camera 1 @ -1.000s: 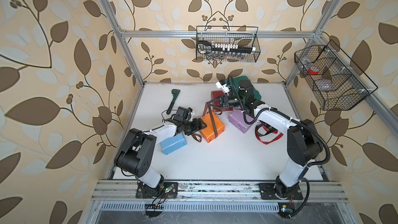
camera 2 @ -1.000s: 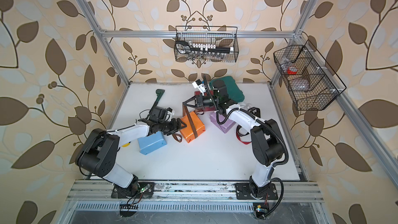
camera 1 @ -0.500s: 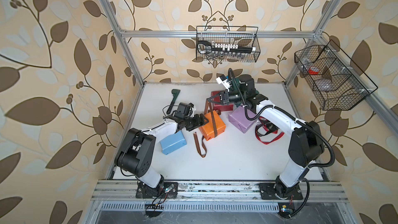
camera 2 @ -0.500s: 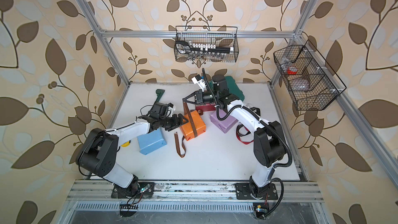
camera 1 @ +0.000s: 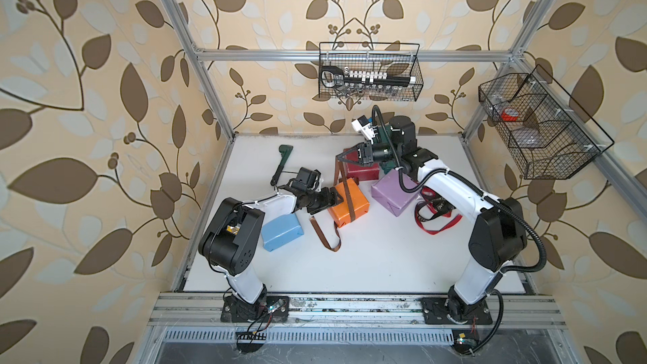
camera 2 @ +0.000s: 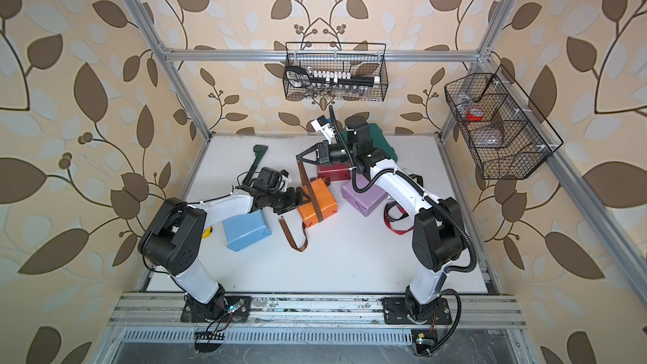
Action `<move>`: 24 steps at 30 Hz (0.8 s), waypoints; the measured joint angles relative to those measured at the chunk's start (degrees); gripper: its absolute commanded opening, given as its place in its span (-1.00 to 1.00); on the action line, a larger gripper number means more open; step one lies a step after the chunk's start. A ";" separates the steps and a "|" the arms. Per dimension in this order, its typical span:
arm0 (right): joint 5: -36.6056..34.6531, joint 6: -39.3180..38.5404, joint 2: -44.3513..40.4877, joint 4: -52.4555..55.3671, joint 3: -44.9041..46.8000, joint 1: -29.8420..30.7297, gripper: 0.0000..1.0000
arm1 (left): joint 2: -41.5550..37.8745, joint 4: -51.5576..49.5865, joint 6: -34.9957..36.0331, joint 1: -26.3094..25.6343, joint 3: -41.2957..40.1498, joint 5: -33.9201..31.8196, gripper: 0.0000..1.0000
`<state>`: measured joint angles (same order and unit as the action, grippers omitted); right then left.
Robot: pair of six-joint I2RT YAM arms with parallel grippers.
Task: Untie the ribbon bows on the gift boxes
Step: Pull the ribbon from the gift box.
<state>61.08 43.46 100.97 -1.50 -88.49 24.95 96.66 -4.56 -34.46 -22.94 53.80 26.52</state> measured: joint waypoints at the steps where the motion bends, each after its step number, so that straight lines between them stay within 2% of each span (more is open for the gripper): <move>1: 0.02 0.17 0.00 0.04 -1.09 -0.15 -1.00 | 0.00 -0.02 0.02 0.00 0.02 0.00 0.69; 24: 0.39 1.55 -0.09 4.11 -23.71 -4.24 -1.00 | 0.22 -3.34 1.51 0.00 1.66 0.02 0.69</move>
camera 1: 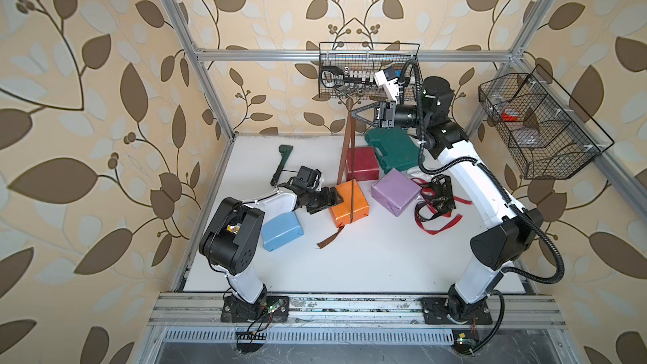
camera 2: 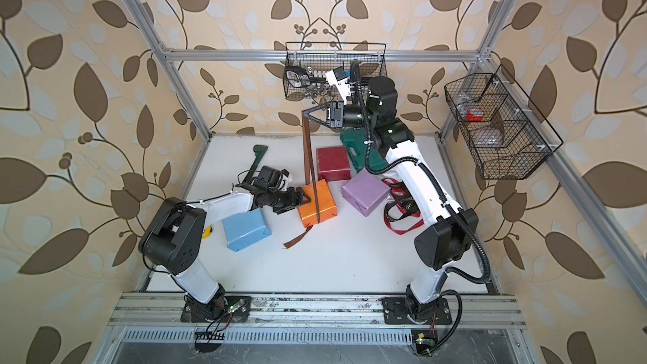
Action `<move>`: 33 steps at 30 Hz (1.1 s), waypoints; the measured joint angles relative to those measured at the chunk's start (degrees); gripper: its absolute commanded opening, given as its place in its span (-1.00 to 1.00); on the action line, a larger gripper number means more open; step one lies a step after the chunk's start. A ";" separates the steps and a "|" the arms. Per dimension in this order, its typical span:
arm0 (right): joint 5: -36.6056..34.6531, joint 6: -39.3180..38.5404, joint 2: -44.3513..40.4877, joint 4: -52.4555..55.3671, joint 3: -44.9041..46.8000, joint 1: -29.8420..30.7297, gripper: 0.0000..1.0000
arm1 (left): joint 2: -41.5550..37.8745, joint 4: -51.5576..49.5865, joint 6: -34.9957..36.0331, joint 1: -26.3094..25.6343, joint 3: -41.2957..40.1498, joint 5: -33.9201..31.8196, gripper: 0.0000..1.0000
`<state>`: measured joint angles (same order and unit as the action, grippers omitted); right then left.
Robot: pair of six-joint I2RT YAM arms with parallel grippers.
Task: Untie the ribbon bows on the gift boxes
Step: Pull the ribbon from the gift box.
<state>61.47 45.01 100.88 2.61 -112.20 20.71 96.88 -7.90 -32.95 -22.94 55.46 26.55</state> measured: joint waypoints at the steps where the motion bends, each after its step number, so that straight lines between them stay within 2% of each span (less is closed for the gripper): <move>1: -0.02 0.00 0.00 0.31 -1.09 -0.20 -1.00 | 0.02 -0.04 0.00 -0.02 0.02 -0.02 0.69; 11: -0.17 1.46 0.04 1.01 -9.84 -2.47 -1.00 | 0.31 -0.07 0.00 -0.02 0.24 0.04 0.69; 21: -0.17 6.95 3.34 -1.60 -19.78 -4.50 -1.00 | 0.42 -0.26 0.02 -0.39 0.46 0.02 0.69; 33: -1.55 10.47 1.84 -5.97 -20.31 -12.66 -1.00 | 1.03 -0.85 0.81 -0.39 1.18 0.24 0.69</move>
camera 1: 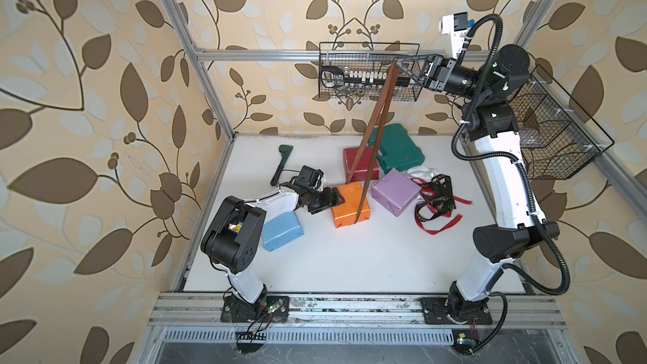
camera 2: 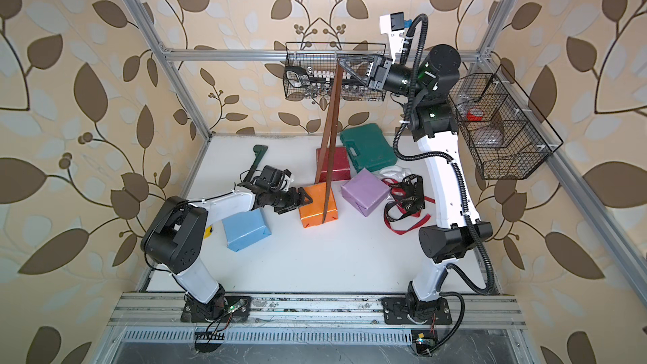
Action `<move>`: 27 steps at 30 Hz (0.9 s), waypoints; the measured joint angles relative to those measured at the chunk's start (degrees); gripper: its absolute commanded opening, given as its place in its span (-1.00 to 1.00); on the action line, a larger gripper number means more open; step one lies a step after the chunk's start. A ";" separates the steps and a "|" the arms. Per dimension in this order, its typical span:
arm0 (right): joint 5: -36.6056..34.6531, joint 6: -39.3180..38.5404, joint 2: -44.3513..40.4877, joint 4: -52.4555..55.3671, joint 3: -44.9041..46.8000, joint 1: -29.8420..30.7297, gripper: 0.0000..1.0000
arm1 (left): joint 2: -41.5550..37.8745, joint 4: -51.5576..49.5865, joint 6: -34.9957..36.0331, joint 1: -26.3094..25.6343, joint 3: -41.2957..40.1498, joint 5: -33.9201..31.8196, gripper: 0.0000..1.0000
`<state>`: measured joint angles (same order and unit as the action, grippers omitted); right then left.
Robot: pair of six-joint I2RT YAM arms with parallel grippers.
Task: Untie the ribbon bows on the gift boxes
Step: Pull the ribbon from the gift box.
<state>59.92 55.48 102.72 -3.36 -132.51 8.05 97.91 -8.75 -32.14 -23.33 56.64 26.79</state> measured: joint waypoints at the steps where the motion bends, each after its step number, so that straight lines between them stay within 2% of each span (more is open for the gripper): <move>1: -0.13 0.57 0.00 -0.55 0.00 -0.68 -1.00 | 0.09 0.00 0.07 0.00 0.07 0.04 0.69; 5: -0.63 4.17 0.11 -2.95 -0.48 -3.17 -1.00 | 0.13 -0.09 0.22 0.00 0.24 0.07 0.69; 11: -1.09 5.99 1.22 -5.01 -6.43 -3.65 -1.00 | 0.44 -0.09 0.28 0.00 0.42 0.07 0.69; 22: -2.49 2.93 -3.58 -4.90 -4.63 -3.76 -1.00 | 0.85 0.00 0.31 0.00 0.70 0.28 0.69; 27: -3.74 1.62 -5.14 -3.89 -5.86 -5.75 -1.00 | 0.90 0.04 0.28 0.00 0.70 0.31 0.69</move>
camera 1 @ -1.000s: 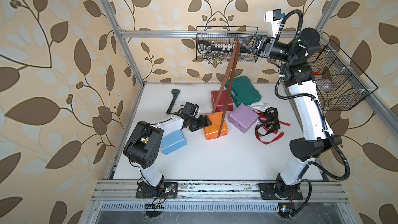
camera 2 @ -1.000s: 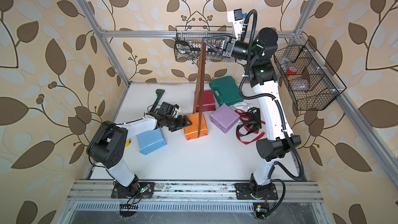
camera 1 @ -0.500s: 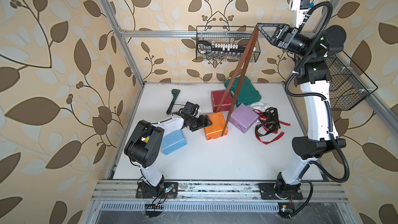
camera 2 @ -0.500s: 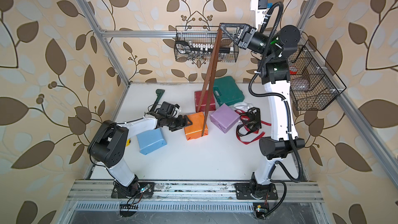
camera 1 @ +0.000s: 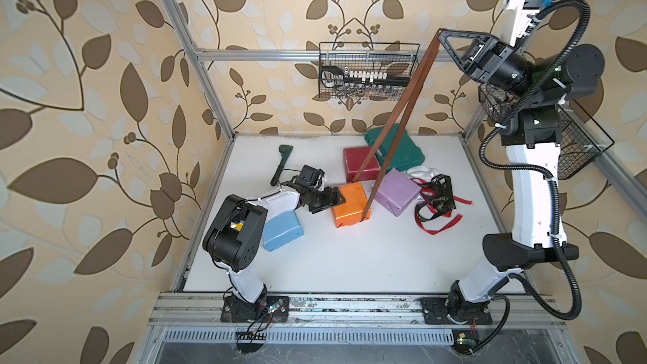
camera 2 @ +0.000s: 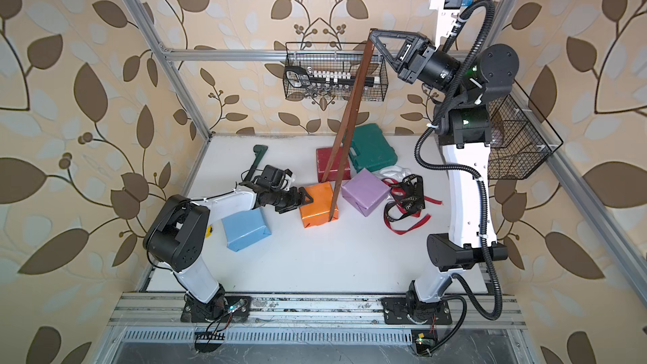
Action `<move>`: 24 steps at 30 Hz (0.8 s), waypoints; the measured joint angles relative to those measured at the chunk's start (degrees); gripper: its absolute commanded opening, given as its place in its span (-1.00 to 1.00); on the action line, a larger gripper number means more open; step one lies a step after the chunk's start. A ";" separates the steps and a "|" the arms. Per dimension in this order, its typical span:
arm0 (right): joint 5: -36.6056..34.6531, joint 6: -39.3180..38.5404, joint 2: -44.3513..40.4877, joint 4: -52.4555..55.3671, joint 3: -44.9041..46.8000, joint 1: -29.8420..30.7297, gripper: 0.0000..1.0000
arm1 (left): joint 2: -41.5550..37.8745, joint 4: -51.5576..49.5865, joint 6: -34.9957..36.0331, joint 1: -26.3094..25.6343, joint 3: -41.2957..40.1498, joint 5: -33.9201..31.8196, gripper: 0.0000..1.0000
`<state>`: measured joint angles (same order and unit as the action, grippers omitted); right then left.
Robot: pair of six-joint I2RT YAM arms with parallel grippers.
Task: Untie the ribbon bows on the gift boxes
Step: Pull the ribbon from the gift box.
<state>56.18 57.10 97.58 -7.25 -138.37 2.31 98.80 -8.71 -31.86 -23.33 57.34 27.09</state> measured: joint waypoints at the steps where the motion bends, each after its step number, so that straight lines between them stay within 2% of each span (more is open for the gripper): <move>1: -0.13 0.17 0.02 0.02 -0.50 -0.70 -1.00 | 0.02 0.02 0.00 0.00 0.02 0.02 0.69; 7: -0.26 2.47 1.53 -0.33 -2.78 -4.50 -1.00 | 0.15 0.15 0.02 0.00 0.02 0.33 0.69; 14: -0.26 0.31 -0.15 2.01 1.62 -8.09 -1.00 | 0.33 0.26 0.02 0.00 0.02 0.90 0.69; 16: -0.22 -1.49 -3.19 3.37 7.39 -8.92 -1.00 | 0.33 0.26 0.02 0.00 0.02 0.90 0.69; 21: -1.60 -8.92 -15.69 6.40 31.04 -9.09 -1.00 | 0.48 -0.46 0.35 0.00 0.57 0.81 0.73; 22: -1.97 -10.40 -17.66 7.54 34.60 -9.11 -1.00 | 0.66 -1.07 0.68 0.00 1.03 0.74 0.96; 24: -2.32 -12.59 -20.06 9.16 38.99 -9.14 -1.00 | 0.98 -2.58 1.42 0.00 2.05 -0.20 0.98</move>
<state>53.87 44.51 77.52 1.91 -99.37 -6.83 99.79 -11.29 -30.44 -23.33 59.40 26.89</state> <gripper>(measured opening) 0.049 0.968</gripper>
